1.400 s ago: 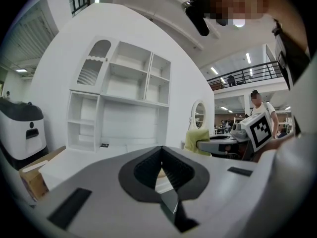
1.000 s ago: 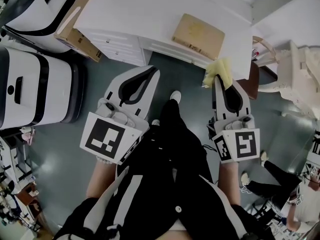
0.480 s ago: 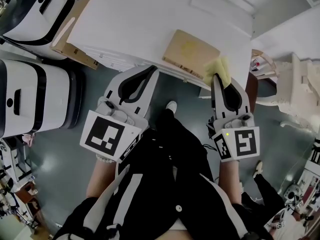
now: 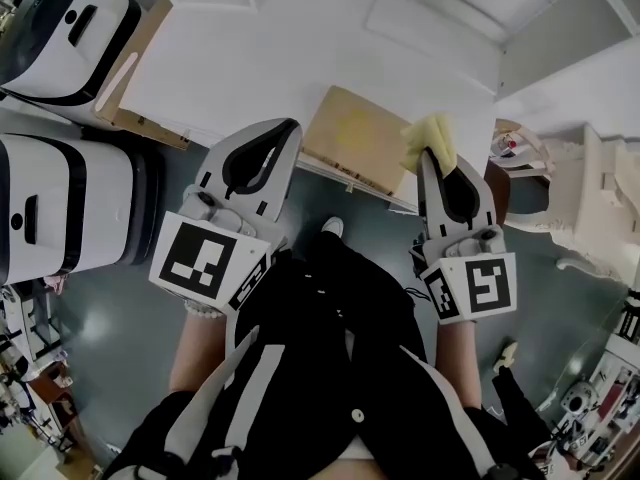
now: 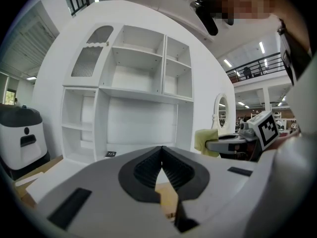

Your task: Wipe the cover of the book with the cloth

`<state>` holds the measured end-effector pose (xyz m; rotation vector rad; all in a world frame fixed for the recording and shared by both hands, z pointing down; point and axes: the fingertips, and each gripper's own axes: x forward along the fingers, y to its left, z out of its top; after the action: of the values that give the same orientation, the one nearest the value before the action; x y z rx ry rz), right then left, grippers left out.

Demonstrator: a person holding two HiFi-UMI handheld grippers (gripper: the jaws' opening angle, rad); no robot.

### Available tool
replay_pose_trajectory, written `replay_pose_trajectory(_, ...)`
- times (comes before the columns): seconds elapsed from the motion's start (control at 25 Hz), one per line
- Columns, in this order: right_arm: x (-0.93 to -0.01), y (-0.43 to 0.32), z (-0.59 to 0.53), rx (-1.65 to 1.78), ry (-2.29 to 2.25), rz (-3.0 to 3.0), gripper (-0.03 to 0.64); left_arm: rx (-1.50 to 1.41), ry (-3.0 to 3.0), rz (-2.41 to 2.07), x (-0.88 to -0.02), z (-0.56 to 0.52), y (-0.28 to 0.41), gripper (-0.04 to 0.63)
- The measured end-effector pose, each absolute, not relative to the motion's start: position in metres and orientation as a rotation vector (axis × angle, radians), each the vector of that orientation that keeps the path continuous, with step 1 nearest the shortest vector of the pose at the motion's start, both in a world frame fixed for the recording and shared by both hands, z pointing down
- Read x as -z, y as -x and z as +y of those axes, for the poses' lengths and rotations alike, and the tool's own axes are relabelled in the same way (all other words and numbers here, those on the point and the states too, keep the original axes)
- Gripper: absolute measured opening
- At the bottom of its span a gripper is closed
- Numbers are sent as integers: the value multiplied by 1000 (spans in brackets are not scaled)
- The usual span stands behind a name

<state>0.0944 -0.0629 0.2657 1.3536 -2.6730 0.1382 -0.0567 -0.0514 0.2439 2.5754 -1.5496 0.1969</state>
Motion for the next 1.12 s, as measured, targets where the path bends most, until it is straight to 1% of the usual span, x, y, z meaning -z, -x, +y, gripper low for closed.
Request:
replay_pose_trajectory(0.36,-264,-110,-80,-161,-1365,-2715,36,-252,-2578,-1575,-239,-78,39,2)
replay_pose_trajectory(0.76,-278,-117,-82,-242,-1368,-2700,35,-303,-2453,-1473,-277,-99,40,2)
replay_pose_trajectory(0.88,-282,-118,-82,-256,-1371,-2693,37,-325,-2431,-1433,-289,-106,41,12)
replay_pose_trajectory(1.12,-290,-115,-83,-255,-1381,-2656,35,-387,-2388,-1323,-320,-120,44,62)
